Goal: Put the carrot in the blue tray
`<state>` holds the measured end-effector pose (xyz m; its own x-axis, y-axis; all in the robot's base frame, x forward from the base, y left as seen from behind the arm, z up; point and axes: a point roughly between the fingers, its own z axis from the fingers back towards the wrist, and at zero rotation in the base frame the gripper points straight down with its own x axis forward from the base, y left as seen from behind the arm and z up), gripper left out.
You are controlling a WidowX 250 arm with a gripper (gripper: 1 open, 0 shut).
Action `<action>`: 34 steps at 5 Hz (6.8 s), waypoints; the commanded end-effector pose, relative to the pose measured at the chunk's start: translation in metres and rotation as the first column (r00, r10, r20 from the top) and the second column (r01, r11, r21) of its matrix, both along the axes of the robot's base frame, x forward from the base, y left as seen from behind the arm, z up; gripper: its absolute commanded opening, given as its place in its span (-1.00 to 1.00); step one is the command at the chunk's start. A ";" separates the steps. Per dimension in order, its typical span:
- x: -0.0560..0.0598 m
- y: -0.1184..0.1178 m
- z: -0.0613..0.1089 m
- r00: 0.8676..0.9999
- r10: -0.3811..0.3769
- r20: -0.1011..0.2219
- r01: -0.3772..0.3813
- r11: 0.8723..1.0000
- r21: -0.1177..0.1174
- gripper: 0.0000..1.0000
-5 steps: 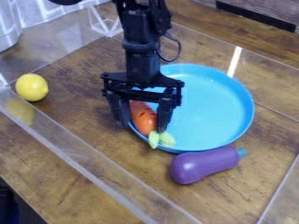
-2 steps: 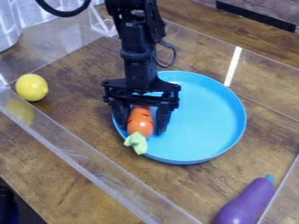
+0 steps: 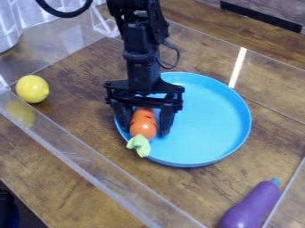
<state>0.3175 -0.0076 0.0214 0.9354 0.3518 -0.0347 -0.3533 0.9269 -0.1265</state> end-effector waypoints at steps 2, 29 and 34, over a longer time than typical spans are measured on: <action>0.001 0.007 -0.006 1.000 0.010 0.004 -0.010 1.000 0.005 1.00; 0.012 -0.005 0.075 0.936 -0.269 0.226 0.247 0.961 0.120 1.00; -0.016 -0.013 0.009 0.932 -0.313 0.184 0.295 0.948 0.117 1.00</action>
<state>0.2994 -0.0176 0.0246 0.9858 0.0536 0.1592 -0.0414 0.9960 -0.0787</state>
